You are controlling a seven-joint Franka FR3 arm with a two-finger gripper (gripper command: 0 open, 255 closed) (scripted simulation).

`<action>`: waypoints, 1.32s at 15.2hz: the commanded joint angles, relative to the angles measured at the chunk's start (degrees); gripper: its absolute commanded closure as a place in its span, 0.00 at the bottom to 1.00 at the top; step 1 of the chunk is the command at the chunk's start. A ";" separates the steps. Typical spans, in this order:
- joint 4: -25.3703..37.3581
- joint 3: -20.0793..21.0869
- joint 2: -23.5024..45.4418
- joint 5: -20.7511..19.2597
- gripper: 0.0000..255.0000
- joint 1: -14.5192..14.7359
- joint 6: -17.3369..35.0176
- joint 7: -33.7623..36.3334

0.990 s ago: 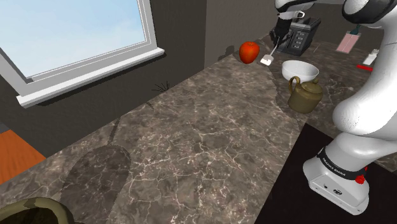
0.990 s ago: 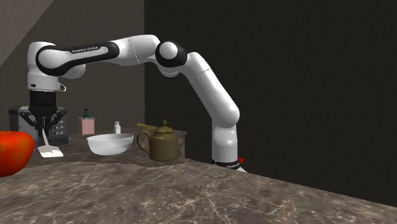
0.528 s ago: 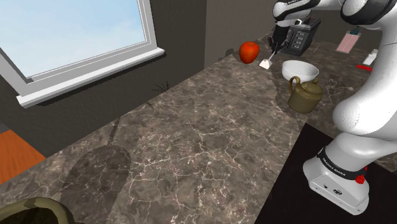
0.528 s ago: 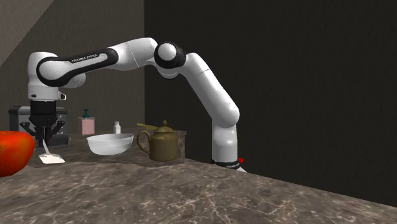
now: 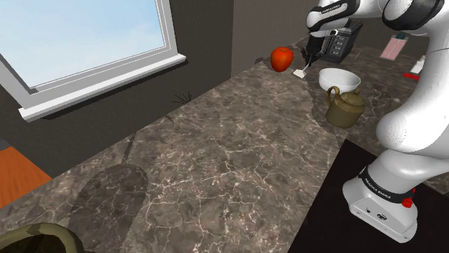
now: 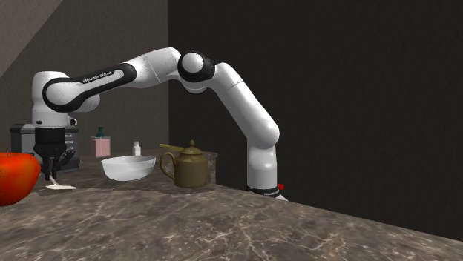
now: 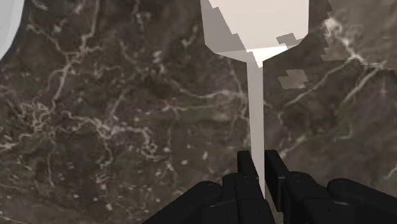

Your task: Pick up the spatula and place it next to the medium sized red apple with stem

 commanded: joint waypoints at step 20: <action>3.08 0.52 -2.63 0.82 0.00 0.08 -5.62 -0.53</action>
